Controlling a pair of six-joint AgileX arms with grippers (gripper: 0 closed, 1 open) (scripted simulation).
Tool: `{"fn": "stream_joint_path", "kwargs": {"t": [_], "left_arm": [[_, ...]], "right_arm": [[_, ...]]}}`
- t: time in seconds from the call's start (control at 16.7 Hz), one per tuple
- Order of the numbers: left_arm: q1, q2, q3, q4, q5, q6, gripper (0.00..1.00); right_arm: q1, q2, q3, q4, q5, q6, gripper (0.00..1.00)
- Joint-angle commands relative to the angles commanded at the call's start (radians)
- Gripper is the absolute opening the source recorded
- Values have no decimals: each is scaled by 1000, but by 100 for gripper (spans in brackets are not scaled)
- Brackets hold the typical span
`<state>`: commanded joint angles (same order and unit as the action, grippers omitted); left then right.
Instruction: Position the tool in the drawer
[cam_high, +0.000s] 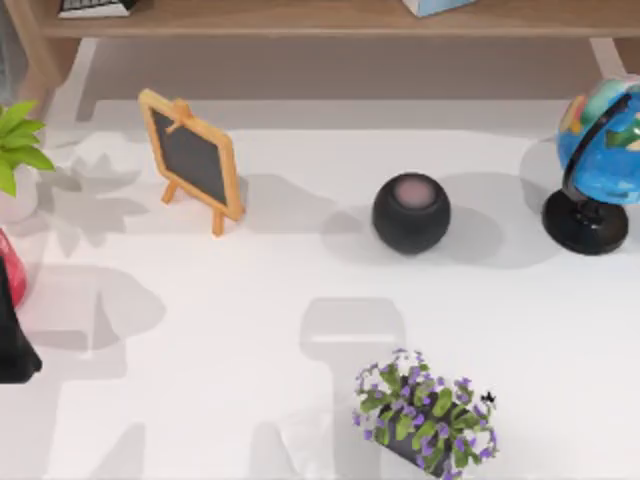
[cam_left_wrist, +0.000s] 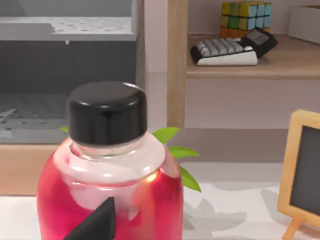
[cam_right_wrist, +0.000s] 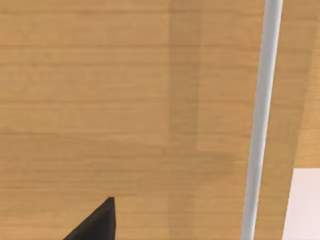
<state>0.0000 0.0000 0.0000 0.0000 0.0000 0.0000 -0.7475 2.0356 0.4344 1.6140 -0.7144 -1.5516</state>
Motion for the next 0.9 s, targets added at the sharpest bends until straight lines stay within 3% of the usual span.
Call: {"fn": "stream_joint_path", "kwargs": {"t": [0.9], "left_arm": [[0,0,0,0,0,0,100]], "right_arm": [[59,25,79,-55,59,-1,100]]}}
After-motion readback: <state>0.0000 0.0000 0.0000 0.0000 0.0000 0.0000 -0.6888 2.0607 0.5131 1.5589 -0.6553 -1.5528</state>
